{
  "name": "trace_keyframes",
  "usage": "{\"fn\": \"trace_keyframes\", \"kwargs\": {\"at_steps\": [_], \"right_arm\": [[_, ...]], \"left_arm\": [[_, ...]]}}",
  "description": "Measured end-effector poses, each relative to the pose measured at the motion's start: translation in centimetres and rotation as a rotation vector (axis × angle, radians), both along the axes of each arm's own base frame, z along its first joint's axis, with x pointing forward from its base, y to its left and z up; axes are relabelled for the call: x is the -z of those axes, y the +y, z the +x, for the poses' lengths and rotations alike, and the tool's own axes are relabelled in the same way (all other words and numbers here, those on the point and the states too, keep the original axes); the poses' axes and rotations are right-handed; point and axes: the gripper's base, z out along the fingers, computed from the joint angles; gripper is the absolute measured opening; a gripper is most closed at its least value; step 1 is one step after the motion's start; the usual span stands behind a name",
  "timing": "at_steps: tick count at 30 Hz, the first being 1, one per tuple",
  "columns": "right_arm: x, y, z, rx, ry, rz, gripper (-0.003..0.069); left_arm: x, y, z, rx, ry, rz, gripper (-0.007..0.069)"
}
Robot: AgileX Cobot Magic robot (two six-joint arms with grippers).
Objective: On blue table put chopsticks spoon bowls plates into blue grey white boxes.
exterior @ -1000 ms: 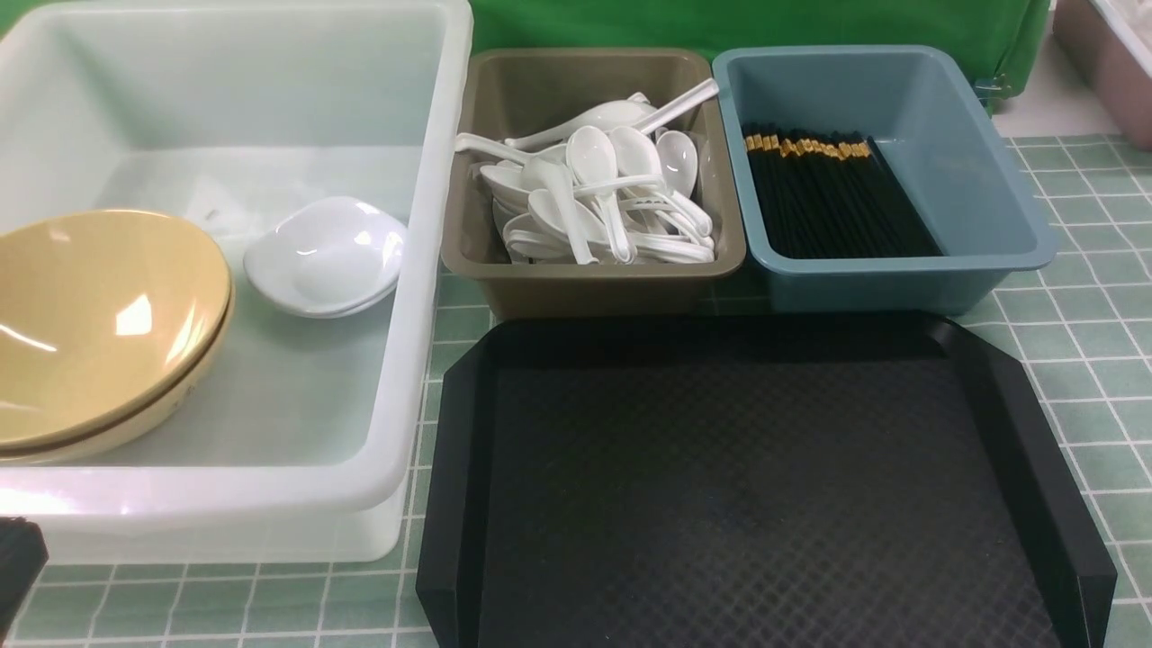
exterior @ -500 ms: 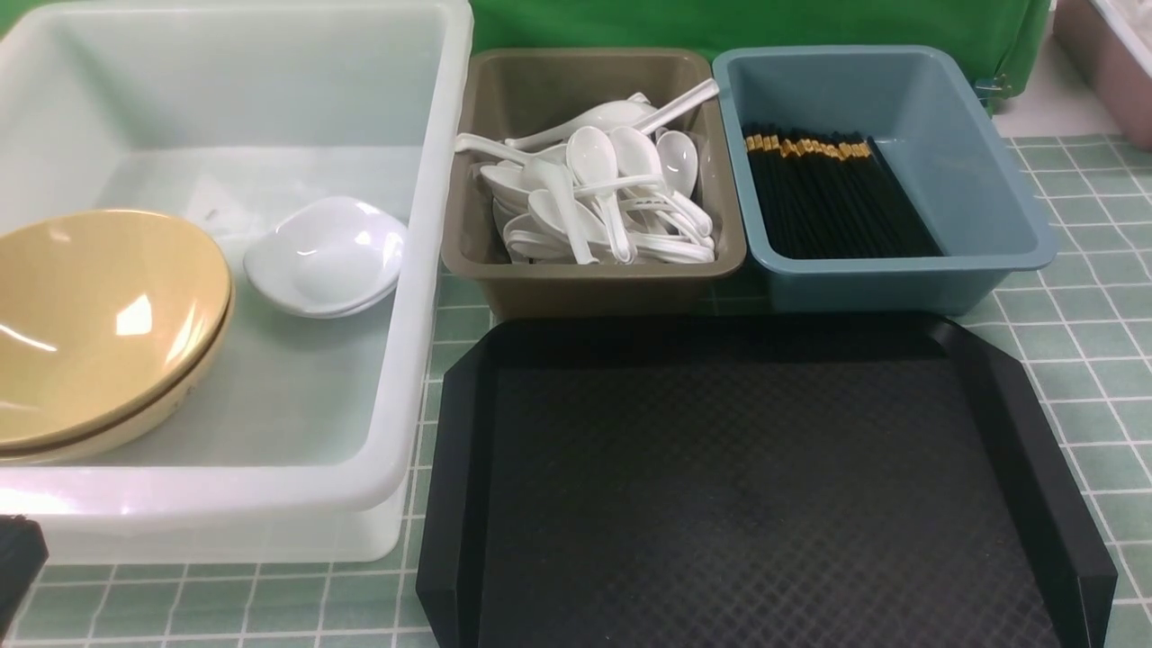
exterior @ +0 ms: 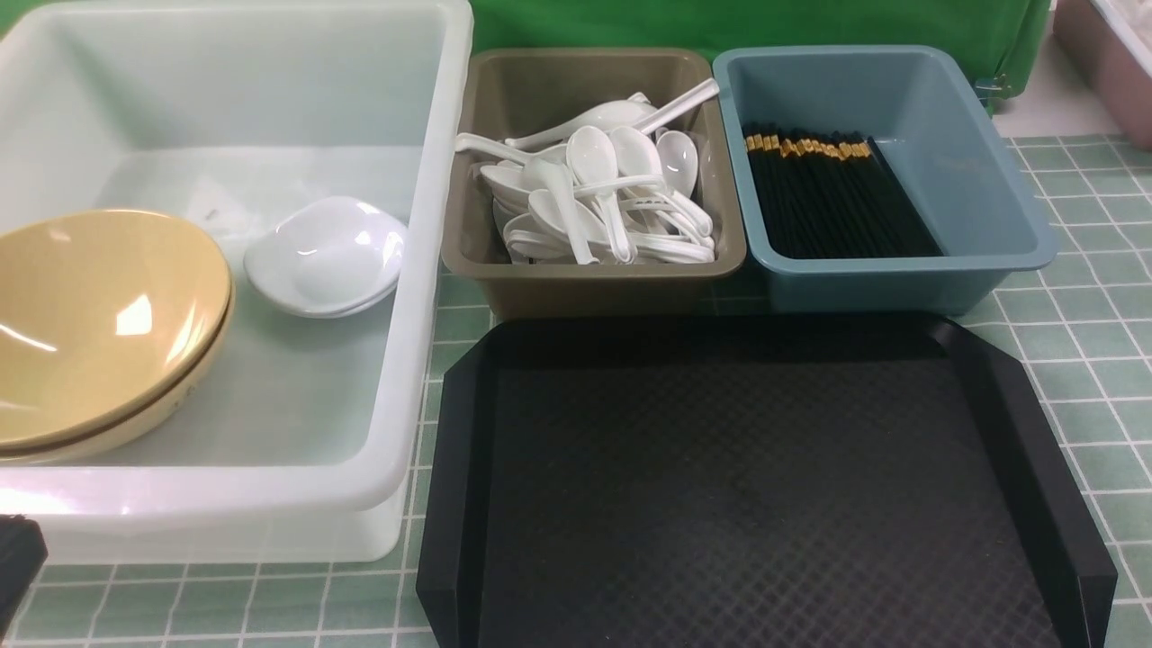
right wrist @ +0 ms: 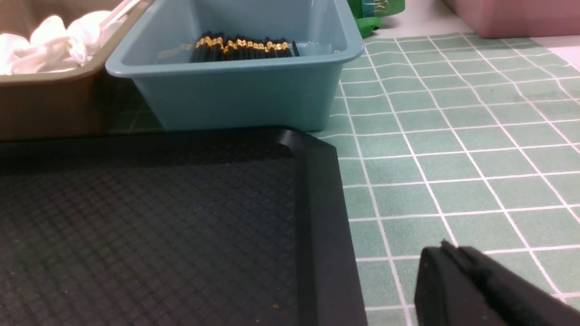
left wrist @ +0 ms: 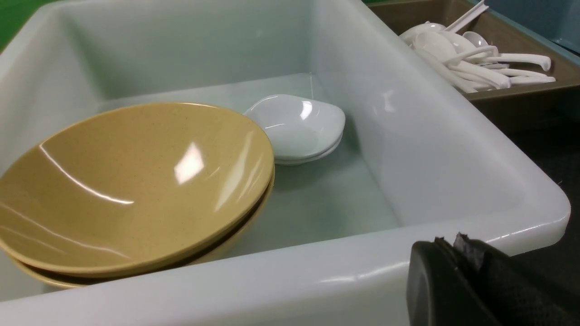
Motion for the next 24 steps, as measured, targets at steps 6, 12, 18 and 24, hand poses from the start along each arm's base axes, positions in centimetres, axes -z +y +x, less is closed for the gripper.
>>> {"fn": "trace_keyframes", "kwargs": {"at_steps": [6,12,18,24], "right_arm": [[0.00,0.00,0.00,0.000,0.000,-0.001,0.0036],[0.00,0.00,0.00,0.000,0.000,-0.001,0.0036],[0.01,0.00,0.00,0.000,0.001,-0.001,0.0036],[0.01,0.00,0.00,0.000,0.001,-0.001,0.0040]], "left_arm": [[0.00,0.00,0.00,0.000,0.000,0.000,0.0001],[0.00,0.00,0.00,0.000,0.000,0.000,0.0001],[0.00,0.00,0.00,0.000,0.000,0.000,0.0001],[0.42,-0.01,0.21,-0.001,-0.001,-0.001,0.0001]]}}
